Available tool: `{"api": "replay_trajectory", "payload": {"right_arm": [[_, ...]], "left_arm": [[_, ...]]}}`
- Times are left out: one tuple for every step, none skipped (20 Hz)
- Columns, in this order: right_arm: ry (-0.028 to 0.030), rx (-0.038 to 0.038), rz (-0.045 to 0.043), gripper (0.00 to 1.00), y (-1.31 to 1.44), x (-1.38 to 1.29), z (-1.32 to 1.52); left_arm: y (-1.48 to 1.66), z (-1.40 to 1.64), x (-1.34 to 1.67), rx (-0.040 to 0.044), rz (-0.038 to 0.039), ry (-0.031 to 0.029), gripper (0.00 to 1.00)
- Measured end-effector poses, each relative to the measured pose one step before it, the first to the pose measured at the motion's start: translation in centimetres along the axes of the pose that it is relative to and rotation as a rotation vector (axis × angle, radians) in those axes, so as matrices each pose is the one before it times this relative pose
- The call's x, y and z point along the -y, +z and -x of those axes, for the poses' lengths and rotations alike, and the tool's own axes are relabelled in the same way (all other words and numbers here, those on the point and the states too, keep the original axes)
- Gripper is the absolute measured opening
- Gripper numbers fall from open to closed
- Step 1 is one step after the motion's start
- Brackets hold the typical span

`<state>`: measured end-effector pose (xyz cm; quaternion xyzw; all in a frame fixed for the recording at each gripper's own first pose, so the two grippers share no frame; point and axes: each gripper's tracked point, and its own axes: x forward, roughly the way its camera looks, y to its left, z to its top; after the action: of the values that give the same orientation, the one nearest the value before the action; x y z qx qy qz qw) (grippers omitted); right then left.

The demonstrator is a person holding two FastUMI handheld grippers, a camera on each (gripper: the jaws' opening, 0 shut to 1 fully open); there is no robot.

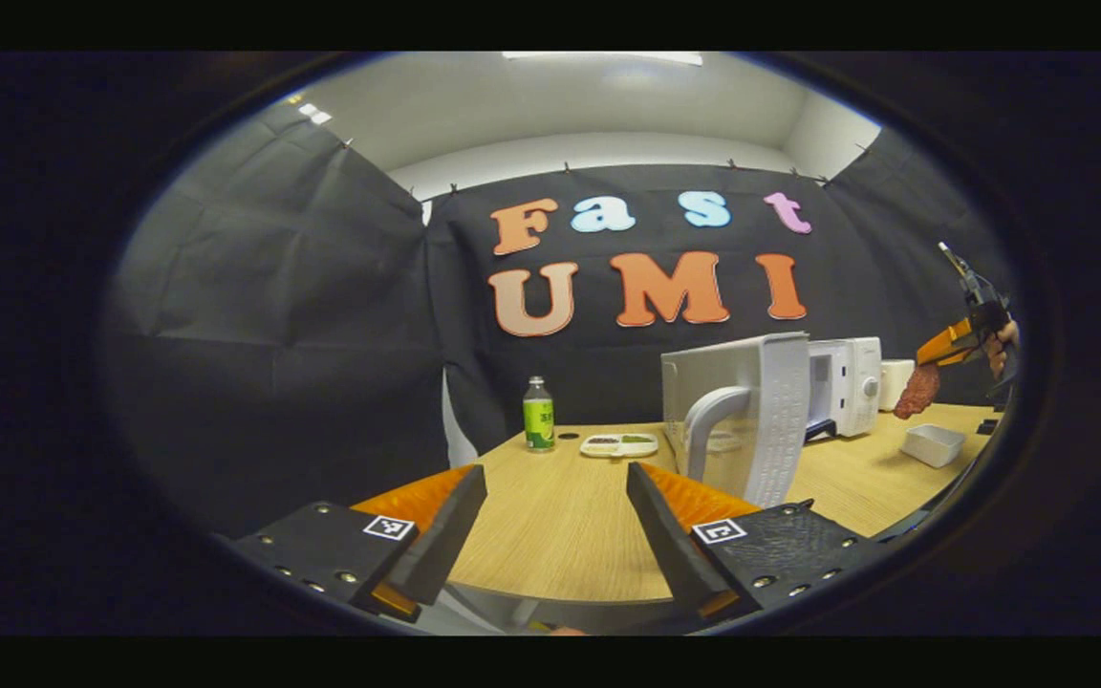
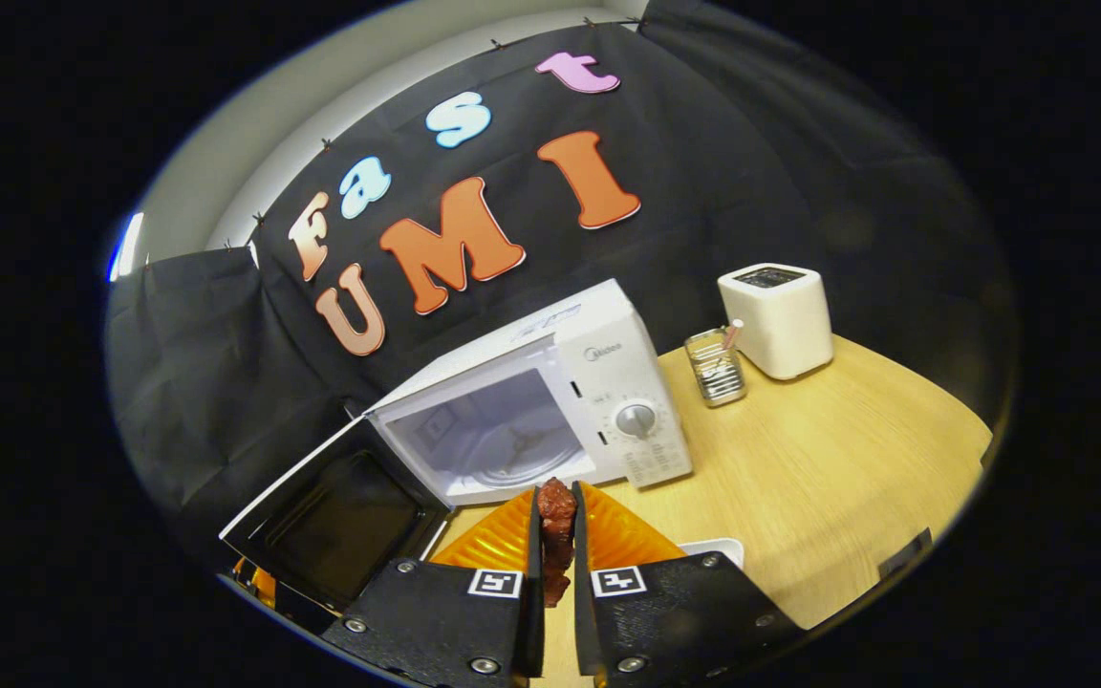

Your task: Open the microwave oven with the left hand, put the food in, and close the microwave oven.

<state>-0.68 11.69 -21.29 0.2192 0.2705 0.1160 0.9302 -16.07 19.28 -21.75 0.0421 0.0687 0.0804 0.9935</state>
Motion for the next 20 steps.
{"api": "replay_trajectory", "payload": {"right_arm": [[0.01023, 0.00283, -0.00101, 0.12, 0.208, -1.088, -1.208], [0.00875, 0.00829, 0.00049, 0.12, 0.063, -0.928, -1.276], [0.00793, 0.00642, -0.00047, 0.12, 0.169, -1.071, -1.454], [0.00729, 0.00463, -0.00185, 0.12, 0.093, -0.811, -1.092], [0.00741, 0.00361, -0.00334, 0.12, -0.022, -0.829, -1.271], [0.00484, 0.00581, -0.00619, 0.12, 0.06, -0.708, -1.281], [-0.00142, 0.00263, -0.01306, 0.12, -0.183, -0.598, -1.451], [0.00105, 0.00939, -0.00991, 0.12, 0.017, -0.44, -1.376], [-0.01085, 0.00457, -0.00956, 0.12, -0.275, -0.182, -1.475], [-0.01518, 0.00752, -0.0118, 0.12, -0.342, 0.097, -1.243], [-0.01687, 0.00818, -0.01005, 0.12, -0.355, 0.085, -1.216], [-0.0098, 0.0116, -0.0088, 0.12, -0.297, -0.089, -1.14], [-0.00772, 0.0171, -0.00828, 0.12, -0.124, -0.055, -1.165], [-0.01456, 0.01683, -0.01257, 0.12, -0.194, 0.078, -1.187], [-0.0175, 0.00936, -0.01199, 0.12, -0.422, 0.305, -1.273], [-0.0201, 0.008, -0.0205, 0.12, -0.365, 0.444, -1.205], [-0.02295, -0.00342, -0.02559, 0.12, -0.654, 0.604, -1.149], [-0.02328, 0.00508, -0.03265, 0.12, -0.413, 0.66, -1.026], [-0.01688, 0.0083, -0.01824, 0.12, -0.374, 0.567, -0.873], [-0.01562, 0.01011, -0.00643, 0.12, -0.322, 0.437, -0.82]], "left_arm": [[-0.303, -0.049, -0.102, -0.00524, 0.01182, 0.00253, 0.91], [-0.144, -0.141, -0.235, -0.00274, 0.01123, 0.00534, 0.91], [-0.277, -0.084, -0.182, -0.00415, 0.00484, 0.00451, 0.91], [-0.292, -0.125, -0.366, -0.00187, 0.00265, 0.00928, 0.91], [-0.205, -0.007, -0.389, -0.00581, -0.00064, 0.0079, 0.91], [-0.28, -0.129, -0.298, -0.00294, -0.00288, 0.00812, 0.91], [-0.18, -0.065, -0.171, -0.00604, -0.00168, 0.00522, 0.91], [-0.347, 0.07, -0.146, -0.00338, -0.00148, 0.0032, 0.91], [-0.085, -0.261, -0.176, -0.00225, 0.00129, 0.00427, 0.89], [-0.307, -0.274, -0.204, -0.00497, 0.00261, 0.00466, 0.91], [-0.354, -0.159, -0.167, -0.00478, 0.00532, 0.00608, 0.91], [-0.34, -0.046, -0.061, -0.00812, 0.00492, 0.00457, 0.91], [-0.266, -0.14, -0.133, -0.00666, 0.00283, 0.00754, 0.91], [-0.129, -0.172, -0.292, -0.00622, 0.0027, 0.00503, 0.89], [-0.151, -0.281, -0.266, -0.0025, 0.00192, 0.00699, 0.89], [-0.22, -0.258, -0.365, -0.00416, 0.0025, 0.00677, 0.89], [-0.198, -0.109, -0.172, -0.00196, 0.00255, 0.00715, 0.89], [-0.216, 0.065, -0.115, -0.00434, 0.00529, 0.00362, 0.89], [-0.138, -0.051, -0.097, -0.00507, 0.00505, 0.00462, 0.89], [-0.296, -0.06, -0.07, -0.00414, 0.00304, 0.00478, 0.89]]}}
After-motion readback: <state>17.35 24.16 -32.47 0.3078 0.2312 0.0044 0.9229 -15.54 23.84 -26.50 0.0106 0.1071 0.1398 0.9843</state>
